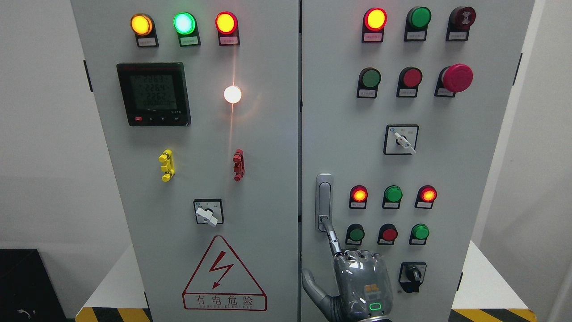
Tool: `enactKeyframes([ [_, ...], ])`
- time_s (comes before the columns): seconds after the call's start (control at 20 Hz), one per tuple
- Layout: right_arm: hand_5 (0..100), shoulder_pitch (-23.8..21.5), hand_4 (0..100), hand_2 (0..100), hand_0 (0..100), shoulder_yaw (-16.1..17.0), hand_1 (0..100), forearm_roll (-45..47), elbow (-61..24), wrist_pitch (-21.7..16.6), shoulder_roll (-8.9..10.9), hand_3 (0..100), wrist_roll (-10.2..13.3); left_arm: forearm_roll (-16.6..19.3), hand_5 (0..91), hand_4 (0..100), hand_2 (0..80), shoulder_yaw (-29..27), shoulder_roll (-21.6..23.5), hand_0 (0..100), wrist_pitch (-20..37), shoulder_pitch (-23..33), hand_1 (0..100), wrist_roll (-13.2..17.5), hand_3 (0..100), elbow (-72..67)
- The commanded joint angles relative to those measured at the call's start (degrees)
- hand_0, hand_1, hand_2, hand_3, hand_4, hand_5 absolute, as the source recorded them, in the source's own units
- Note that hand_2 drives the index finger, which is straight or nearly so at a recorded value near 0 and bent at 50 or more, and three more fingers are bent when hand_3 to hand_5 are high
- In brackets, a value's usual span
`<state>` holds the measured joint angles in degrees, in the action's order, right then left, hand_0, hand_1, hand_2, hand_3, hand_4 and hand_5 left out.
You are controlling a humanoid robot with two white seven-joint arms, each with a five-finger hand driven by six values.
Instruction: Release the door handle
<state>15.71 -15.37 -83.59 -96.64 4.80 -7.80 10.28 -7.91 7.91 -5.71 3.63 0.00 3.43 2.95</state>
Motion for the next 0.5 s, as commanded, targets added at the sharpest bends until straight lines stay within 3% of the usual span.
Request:
enactKeyframes([
  [0.0, 100, -0.15, 98, 0, 34, -0.01, 16, 0.00, 0.57, 0.13, -0.02, 100, -0.08, 0.00, 0.0, 0, 0.0, 0.00, 0.00, 12, -0.03, 1.05, 56, -0.01, 0, 0.04],
  [0.45, 100, -0.06, 98, 0, 34, -0.01, 16, 0.00, 1.45, 0.21, 0.07, 100, -0.17, 0.00, 0.0, 0, 0.0, 0.00, 0.00, 12, -0.03, 1.05, 56, -0.01, 0, 0.04],
])
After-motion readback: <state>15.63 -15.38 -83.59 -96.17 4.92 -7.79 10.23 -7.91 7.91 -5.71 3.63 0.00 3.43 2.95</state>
